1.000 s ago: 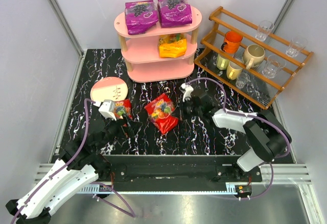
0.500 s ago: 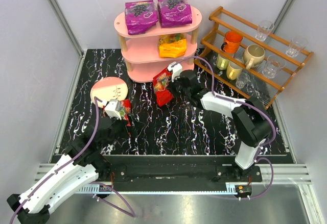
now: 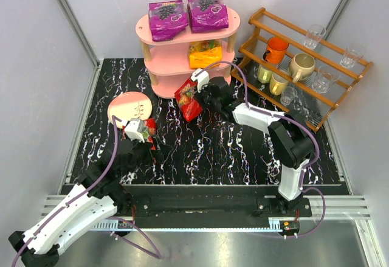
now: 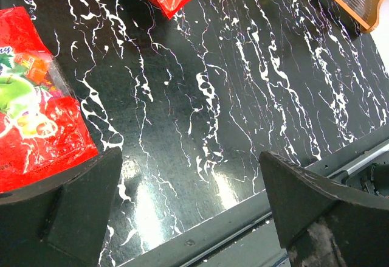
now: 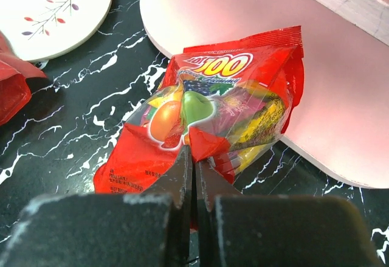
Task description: Place and organize the candy bags onto the shelf
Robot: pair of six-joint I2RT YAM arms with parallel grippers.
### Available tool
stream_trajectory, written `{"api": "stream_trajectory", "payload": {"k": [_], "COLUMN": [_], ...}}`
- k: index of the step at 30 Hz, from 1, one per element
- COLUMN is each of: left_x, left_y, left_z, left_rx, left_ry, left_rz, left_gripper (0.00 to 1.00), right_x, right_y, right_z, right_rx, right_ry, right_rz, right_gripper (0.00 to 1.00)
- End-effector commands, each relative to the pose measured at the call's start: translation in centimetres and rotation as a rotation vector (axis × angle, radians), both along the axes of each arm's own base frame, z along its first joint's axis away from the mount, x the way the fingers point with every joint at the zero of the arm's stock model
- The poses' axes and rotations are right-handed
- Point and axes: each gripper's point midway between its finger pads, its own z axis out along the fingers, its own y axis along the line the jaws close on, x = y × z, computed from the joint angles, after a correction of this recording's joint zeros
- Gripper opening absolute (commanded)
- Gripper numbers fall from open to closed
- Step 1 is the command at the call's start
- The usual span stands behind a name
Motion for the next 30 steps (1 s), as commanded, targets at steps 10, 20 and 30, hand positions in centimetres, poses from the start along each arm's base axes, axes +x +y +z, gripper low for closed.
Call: {"api": "stream_trajectory", "payload": {"k": [10, 20, 30], "left_x": [0.6, 0.8, 0.9], "left_y": [0.3, 0.1, 0.6], "left_z": [1.7, 1.5, 2.1], "left_rx": [-0.035, -0.029, -0.037], "left_ry": [-0.059, -0.057, -0.08], "left_rz": [0.03, 0.029, 0.05], "left_gripper": [0.99, 0.99, 0.99], "right_x": [2.0, 4.1, 8.5], "right_y": [3.3, 3.7, 5.0], "right_z": [14.5, 13.5, 8.0], "right_rx": [0.362, 0.376, 0.359], "right_ry": [-0.288, -0.302, -0.22], "right_rz": [0.04, -0.003, -0.073], "right_gripper": [0.0, 0.0, 0.0]}}
